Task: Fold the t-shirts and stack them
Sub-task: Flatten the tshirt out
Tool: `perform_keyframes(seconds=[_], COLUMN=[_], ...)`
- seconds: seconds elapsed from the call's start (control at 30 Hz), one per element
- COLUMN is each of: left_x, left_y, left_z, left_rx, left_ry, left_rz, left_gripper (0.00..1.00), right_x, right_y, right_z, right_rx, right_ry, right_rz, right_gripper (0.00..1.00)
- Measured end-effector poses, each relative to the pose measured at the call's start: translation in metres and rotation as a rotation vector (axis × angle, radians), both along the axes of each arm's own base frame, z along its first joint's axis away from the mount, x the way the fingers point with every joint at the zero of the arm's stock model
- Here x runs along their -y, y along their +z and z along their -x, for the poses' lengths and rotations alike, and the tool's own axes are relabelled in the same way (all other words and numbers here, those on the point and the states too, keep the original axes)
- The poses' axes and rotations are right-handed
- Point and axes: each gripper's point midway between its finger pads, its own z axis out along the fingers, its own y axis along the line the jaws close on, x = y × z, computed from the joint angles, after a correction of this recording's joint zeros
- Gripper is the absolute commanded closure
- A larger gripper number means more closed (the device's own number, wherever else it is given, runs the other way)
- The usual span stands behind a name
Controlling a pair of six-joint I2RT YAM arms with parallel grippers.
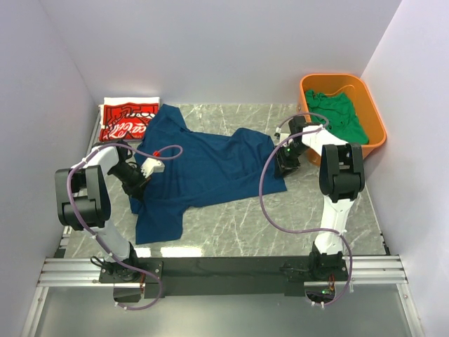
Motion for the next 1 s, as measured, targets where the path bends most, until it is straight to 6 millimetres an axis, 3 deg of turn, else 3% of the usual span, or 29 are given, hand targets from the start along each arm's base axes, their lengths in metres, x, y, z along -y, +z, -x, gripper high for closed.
perform_keyframes(seconds=[0.13,0.43,0.5,0.63,0.77,0.8,0.83,0.9,1.0], left_x=[0.000,0.000,0.000,0.000,0.000,0.000,0.000,0.000,0.000], left_y=[-0.001,-0.002,-0.002,-0.002,-0.001,0.000,0.000,0.001,0.002], left_z=[0.000,0.001,0.001,0.000,-0.001,-0.002,-0.003,-0.005,-0.006], left_rx=[-0.005,-0.009,-0.010,-0.010,-0.008,-0.006,-0.002,0.002,0.000], left_ry=[0.000,0.001,0.001,0.002,0.003,0.003,0.004,0.005,0.006], left_rz=[0.001,0.002,0.002,0.002,0.003,0.003,0.004,0.004,0.007], left_gripper=[0.99,0.99,0.99,0.99,0.99,0.99,0.99,0.99,0.99], right_x=[-0.001,-0.001,0.000,0.002,0.004,0.005,0.005,0.006,0.006], right_y=[-0.001,0.005,0.012,0.028,0.035,0.034,0.033,0.031,0.030], right_z=[0.000,0.001,0.001,0.002,0.003,0.004,0.005,0.010,0.014], right_rx=[-0.004,0.005,0.018,0.053,0.069,0.067,0.063,0.050,0.032], right_ry=[-0.003,0.000,0.002,0.014,0.021,0.024,0.028,0.036,0.032], right_rz=[-0.004,-0.008,-0.004,0.003,0.016,0.019,0.021,0.022,0.024], right_gripper=[0.78,0.89,0.89,0.75,0.73,0.76,0.90,0.96,0.78])
